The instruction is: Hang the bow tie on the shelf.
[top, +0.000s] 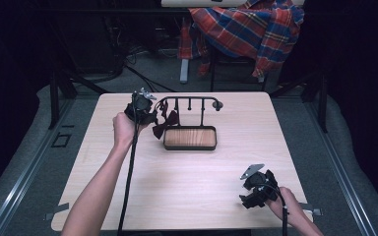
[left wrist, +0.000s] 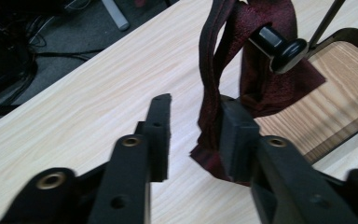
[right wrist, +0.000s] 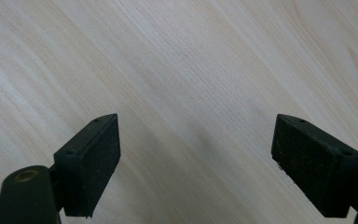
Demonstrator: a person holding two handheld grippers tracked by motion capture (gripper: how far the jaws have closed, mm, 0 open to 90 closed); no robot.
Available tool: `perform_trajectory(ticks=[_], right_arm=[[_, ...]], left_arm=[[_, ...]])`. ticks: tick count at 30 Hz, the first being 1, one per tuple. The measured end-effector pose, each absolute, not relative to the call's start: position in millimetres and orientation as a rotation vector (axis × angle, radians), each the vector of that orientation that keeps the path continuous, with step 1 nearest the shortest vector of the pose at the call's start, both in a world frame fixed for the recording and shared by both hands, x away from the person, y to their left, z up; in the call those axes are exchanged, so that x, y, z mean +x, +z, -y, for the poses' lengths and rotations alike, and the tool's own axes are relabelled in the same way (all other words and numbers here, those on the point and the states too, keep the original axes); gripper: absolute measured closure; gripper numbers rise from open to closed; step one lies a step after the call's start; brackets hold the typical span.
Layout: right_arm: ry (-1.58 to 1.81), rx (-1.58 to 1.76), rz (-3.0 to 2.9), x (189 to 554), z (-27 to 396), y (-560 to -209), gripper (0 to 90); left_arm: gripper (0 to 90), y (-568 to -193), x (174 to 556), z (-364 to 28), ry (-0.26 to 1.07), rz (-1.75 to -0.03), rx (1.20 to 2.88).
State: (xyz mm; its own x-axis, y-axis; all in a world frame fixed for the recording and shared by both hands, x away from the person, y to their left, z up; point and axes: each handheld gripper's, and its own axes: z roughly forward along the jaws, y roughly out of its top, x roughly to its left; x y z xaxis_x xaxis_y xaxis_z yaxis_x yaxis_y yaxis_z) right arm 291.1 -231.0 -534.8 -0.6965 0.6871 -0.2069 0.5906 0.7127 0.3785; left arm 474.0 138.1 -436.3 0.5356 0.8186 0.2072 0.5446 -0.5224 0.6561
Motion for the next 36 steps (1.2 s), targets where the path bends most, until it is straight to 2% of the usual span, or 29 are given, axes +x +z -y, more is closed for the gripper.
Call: perform_trajectory(ticks=[7,13,23,36], right_arm=[[0.414,0.998,-2.58,291.1,230.9,-535.0,15.2],[0.419,1.004,-2.578,291.2,230.8,-535.3,15.2],[0.421,1.003,-2.576,291.0,230.4,-535.1,15.2],[0.433,1.008,-2.576,291.0,229.9,-536.0,15.2]], left_arm=[[40.2,-431.0,469.6,-141.5,0.68,-1.128,2.25],[27.4,-425.0,462.8,-145.5,0.663,-1.117,2.244],[16.4,-414.6,447.6,-154.8,0.643,-1.116,2.231],[10.0,-410.3,413.2,-173.7,0.582,-1.131,2.246]])
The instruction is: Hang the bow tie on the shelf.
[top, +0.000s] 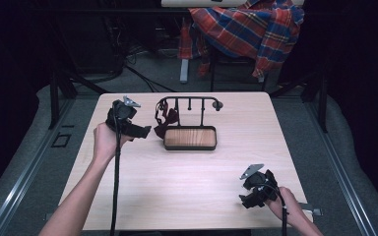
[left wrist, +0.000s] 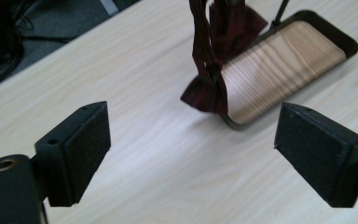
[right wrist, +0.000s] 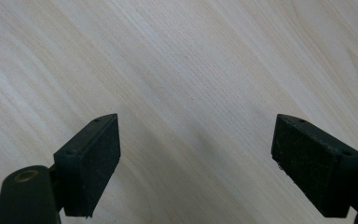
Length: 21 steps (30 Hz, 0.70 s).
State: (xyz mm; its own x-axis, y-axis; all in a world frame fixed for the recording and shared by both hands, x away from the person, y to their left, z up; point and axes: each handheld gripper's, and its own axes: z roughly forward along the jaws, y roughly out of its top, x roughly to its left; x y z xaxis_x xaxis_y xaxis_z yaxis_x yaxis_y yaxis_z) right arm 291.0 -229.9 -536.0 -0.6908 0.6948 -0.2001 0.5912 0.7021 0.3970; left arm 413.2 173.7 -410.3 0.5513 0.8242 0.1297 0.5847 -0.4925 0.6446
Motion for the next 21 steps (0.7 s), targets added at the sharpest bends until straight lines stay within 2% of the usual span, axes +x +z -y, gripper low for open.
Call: perform_trajectory(ticks=[12,21], right_arm=[[0.415,1.0,-2.587,290.8,229.0,-535.6,15.2],[0.393,0.995,-2.584,291.0,229.1,-535.3,15.2]], left_arm=[[1.4,-423.6,369.7,-188.6,0.553,-1.117,2.309],[0.2,-437.4,344.3,-205.2,0.517,-1.138,2.333]])
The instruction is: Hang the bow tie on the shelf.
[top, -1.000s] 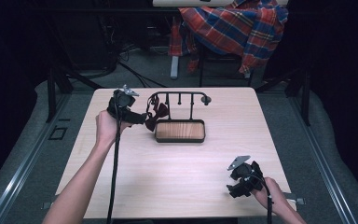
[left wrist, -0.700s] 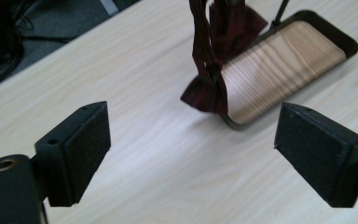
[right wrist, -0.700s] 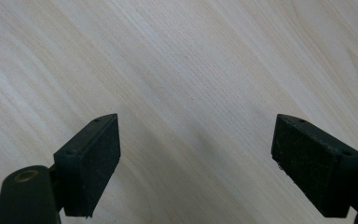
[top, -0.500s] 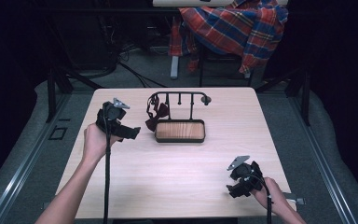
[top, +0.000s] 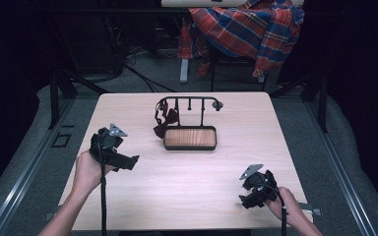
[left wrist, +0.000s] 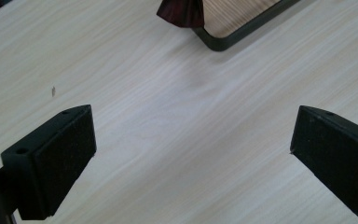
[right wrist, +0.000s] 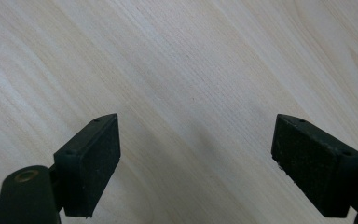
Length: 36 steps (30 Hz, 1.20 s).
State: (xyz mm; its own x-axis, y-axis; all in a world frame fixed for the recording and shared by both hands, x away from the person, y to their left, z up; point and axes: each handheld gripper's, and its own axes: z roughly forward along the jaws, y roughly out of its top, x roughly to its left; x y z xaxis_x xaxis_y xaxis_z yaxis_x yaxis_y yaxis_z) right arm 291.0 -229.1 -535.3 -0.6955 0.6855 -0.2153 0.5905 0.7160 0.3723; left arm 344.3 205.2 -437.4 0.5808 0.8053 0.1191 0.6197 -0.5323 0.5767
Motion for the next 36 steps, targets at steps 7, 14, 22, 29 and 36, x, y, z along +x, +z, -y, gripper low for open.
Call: perform_trajectory(ticks=[7,14,22,29,36], right_arm=[[0.405,1.008,-2.581,291.1,229.0,-536.4,15.2],[0.417,1.013,-2.581,291.0,228.6,-537.2,15.2],[0.417,1.014,-2.58,290.9,228.5,-537.2,15.2],[0.394,1.003,-2.585,290.9,228.3,-536.2,15.2],[0.41,1.009,-2.579,291.1,228.6,-537.4,15.2]], left_arm=[[0.2,-452.2,331.1,-215.0,0.496,-1.176,2.338],[0.2,-466.5,317.7,-215.5,0.458,-1.177,2.372],[0.2,-474.8,302.4,-216.3,0.488,-1.167,2.347],[0.2,-483.9,296.5,-220.4,0.469,-1.176,2.352],[0.1,-488.1,292.7,-229.3,0.457,-1.182,2.331]])
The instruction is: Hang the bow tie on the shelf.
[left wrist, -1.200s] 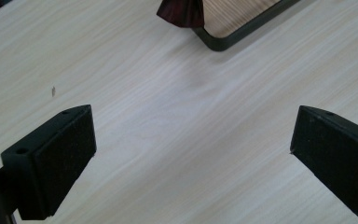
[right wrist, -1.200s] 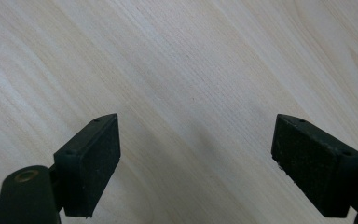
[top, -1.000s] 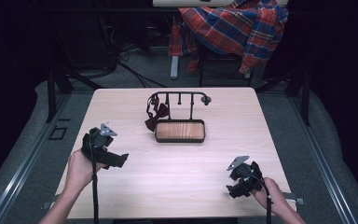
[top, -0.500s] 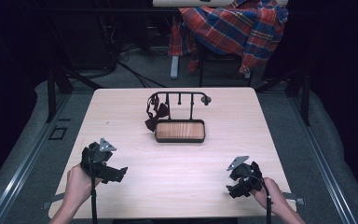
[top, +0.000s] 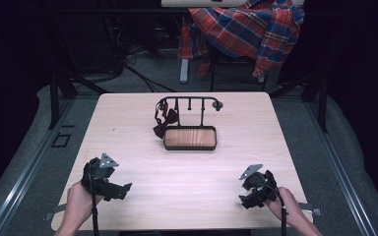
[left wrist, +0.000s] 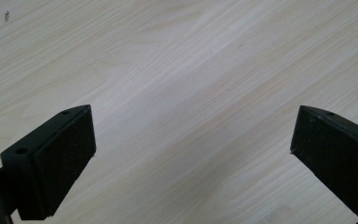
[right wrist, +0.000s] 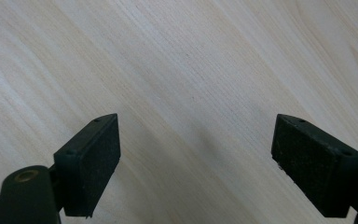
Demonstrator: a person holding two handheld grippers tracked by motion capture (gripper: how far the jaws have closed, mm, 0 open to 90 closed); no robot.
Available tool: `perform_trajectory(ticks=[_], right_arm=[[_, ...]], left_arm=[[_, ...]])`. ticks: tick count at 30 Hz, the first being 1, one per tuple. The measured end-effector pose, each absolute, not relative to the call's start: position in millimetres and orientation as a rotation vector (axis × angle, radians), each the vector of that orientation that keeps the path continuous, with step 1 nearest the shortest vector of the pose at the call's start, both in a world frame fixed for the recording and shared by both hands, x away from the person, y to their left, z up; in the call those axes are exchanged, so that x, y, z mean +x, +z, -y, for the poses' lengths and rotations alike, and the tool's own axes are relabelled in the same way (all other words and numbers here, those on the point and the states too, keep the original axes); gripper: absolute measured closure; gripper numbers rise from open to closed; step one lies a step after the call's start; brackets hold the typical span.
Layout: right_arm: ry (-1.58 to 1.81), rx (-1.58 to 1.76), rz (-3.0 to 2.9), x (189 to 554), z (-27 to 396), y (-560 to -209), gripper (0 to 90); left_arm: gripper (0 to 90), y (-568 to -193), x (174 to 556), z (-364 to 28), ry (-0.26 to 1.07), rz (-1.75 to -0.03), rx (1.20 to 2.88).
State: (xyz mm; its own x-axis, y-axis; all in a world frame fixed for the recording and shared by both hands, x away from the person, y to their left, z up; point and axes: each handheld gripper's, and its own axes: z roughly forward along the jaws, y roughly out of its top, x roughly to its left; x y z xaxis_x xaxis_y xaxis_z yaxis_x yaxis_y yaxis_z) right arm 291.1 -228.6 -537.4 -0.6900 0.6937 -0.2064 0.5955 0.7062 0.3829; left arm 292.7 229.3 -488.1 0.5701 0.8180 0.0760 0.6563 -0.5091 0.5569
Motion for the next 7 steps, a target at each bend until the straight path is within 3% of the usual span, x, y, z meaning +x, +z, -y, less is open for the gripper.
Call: perform_trajectory(ticks=[7], right_arm=[[0.407,1.013,-2.579,290.7,229.1,-537.2,15.2]], left_arm=[[0.1,-489.6,295.5,-232.7,0.449,-1.19,2.315]])
